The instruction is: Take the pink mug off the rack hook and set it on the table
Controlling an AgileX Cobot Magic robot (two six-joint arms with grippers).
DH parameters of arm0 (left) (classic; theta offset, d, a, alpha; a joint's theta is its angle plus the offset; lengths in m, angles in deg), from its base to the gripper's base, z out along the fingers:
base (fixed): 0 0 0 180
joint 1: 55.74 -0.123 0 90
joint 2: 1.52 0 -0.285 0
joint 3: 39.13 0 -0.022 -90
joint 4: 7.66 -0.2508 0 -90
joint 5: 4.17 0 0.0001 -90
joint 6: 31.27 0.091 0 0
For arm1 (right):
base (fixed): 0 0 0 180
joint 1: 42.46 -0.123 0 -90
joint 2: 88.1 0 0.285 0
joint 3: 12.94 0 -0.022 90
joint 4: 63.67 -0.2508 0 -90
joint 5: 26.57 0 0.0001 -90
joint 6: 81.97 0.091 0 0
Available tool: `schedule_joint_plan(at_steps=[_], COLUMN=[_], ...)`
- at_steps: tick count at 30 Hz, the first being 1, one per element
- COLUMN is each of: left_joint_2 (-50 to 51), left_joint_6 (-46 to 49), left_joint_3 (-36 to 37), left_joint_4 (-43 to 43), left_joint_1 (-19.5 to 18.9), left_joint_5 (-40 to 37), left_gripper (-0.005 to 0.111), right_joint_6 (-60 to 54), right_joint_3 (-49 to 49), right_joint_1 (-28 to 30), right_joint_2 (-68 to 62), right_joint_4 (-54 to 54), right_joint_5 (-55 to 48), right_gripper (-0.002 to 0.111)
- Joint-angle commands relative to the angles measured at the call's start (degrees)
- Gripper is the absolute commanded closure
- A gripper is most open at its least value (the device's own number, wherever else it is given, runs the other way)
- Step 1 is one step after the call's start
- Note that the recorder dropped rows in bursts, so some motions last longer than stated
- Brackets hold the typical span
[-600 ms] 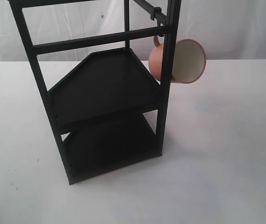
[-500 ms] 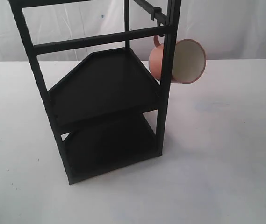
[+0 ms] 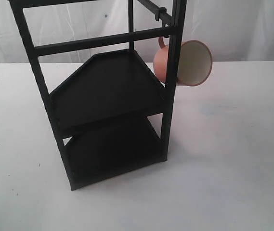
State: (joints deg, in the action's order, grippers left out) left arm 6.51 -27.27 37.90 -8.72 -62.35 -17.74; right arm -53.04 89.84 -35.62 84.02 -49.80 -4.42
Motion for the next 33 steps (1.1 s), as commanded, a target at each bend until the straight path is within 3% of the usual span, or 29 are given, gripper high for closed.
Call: schedule_joint_plan(at_steps=[1,5,12,18,25,28,33], left_joint_2=[-0.25,-0.25,-0.25,-0.25,-0.25,-0.25,-0.25], left_joint_6=[-0.13,-0.13,-0.13,-0.13,-0.13,-0.13,-0.13], left_joint_3=[0.19,0.19,0.19,0.19,0.19,0.19,0.19], left_joint_4=[-0.06,-0.06,-0.06,-0.06,-0.06,-0.06,-0.06], left_joint_1=[-0.02,-0.02,-0.02,-0.02,-0.02,-0.02,-0.02], left_joint_5=[0.01,0.01,0.01,0.01,0.01,0.01,0.01], left_gripper=[0.107,0.107,0.107,0.107,0.107,0.107,0.107], right_joint_6=[13.24,13.24,12.31,10.70,-13.50,-17.67,-35.82], right_joint_3=[0.18,0.61,2.49,11.11,28.45,34.07,40.58], right_joint_1=[0.08,-0.50,-4.26,-8.80,-13.08,-13.31,-14.39], right_joint_2=[0.10,-2.82,-14.13,-27.43,-39.49,-45.46,-56.90], right_joint_4=[-1.23,-1.10,-0.05,-0.05,-0.05,-2.48,-20.31], right_joint_5=[-11.30,-19.52,-20.49,-26.38,-50.10,-57.94,-66.51], right_gripper=[0.108,0.108,0.108,0.108,0.108,0.108,0.108])
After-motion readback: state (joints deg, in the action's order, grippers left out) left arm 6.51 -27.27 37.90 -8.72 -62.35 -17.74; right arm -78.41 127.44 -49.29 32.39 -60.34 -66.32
